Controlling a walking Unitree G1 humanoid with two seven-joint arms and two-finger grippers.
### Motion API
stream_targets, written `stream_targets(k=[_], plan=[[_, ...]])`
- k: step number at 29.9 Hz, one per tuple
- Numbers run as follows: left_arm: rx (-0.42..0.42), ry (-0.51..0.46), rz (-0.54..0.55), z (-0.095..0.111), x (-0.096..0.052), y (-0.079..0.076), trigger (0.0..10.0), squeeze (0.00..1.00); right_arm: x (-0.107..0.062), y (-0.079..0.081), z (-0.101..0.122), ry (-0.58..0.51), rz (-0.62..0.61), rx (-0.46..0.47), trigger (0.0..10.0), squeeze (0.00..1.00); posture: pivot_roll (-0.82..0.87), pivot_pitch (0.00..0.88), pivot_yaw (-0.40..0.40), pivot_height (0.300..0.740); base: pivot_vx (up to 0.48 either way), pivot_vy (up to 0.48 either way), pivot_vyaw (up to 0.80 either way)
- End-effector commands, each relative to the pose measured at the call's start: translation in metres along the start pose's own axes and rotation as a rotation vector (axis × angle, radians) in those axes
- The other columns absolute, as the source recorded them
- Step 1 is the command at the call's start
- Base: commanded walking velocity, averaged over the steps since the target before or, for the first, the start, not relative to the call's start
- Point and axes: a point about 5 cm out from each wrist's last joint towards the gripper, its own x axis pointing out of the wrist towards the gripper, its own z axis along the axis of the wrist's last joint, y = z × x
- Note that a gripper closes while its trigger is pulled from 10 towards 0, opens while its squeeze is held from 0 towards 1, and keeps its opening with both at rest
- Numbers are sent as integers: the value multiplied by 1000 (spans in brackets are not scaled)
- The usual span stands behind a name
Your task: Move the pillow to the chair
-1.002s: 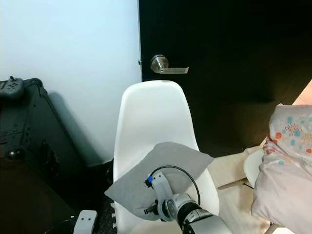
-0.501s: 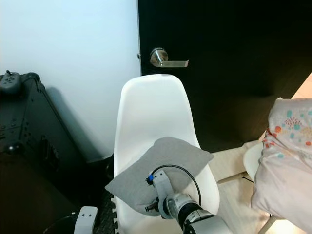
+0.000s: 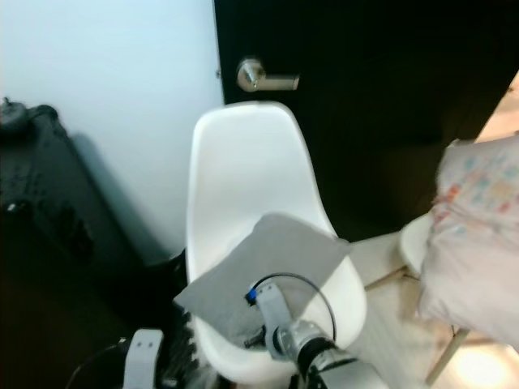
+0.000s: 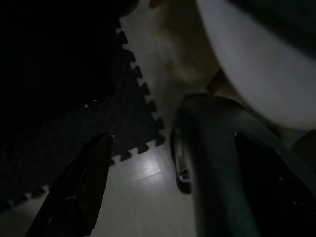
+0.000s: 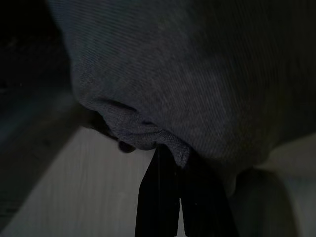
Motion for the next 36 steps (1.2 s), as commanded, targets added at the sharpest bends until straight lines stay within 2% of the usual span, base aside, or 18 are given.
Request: stream_targets(k=[1,13,14,15,16,18,21,23,26,28,29,30,32,34,35,36], plan=[[-6,143,-31,-34,-9,-8,10000,0,-1,-1,4,-22,-11,-21,10000,0,126,115,-66,635,0,0,0],[-7,144,-35,-36,-11,-10,10000,0,0,3,10,-70,-1,-65,10000,0,125,125,-67,635,0,0,0],[-7,145,-35,-36,-11,-10,10000,0,0,4,10,-76,8,-59,10000,678,125,126,-67,635,0,0,0],[-6,145,-36,-37,-11,-10,10000,0,0,4,11,-78,13,-54,10000,678,126,127,-67,635,0,0,0],[-6,145,-36,-37,-11,-10,10000,0,0,4,10,-73,10,-65,10000,1000,126,127,-67,635,0,0,0],[-7,144,-36,-37,-11,-10,10000,0,0,3,9,-60,8,-85,10000,1000,126,128,-69,635,0,0,0],[-7,145,-36,-37,-11,-10,10000,0,-1,2,12,-78,21,-52,10000,1000,128,126,-69,635,0,0,0],[-7,145,-34,-37,-11,-10,10000,0,-5,-4,23,-125,29,-27,10000,1000,127,123,-70,635,0,0,0],[-8,145,-34,-37,-11,-9,10000,0,-6,-5,27,-131,45,-52,10000,1000,125,120,-71,635,0,0,0],[-6,145,-36,-37,-11,-9,10000,0,-7,-3,29,-121,83,-87,10000,1000,120,118,-73,635,0,0,0],[-4,145,-37,-37,-11,-9,10000,0,-8,-2,30,-98,137,-135,10000,1000,120,116,-75,635,0,0,0],[-4,145,-37,-37,-11,-9,10000,0,-8,-2,30,-98,137,-135,10000,1000,120,116,-75,635,0,0,0],[-3,145,-38,-36,-11,-9,10000,0,-10,0,31,-71,213,-215,10000,1000,117,115,-74,635,0,0,0],[-3,145,-38,-36,-11,-9,10000,0,-10,0,31,-71,213,-215,10000,1000,117,115,-74,635,0,0,0],[-2,144,-39,-36,-11,-10,10000,0,-11,0,31,-58,256,-254,10000,1000,117,115,-74,635,0,0,0],[1,144,-42,-36,-10,-10,10000,0,-16,-2,29,4,361,-385,10000,1000,114,113,-73,635,0,0,0]])
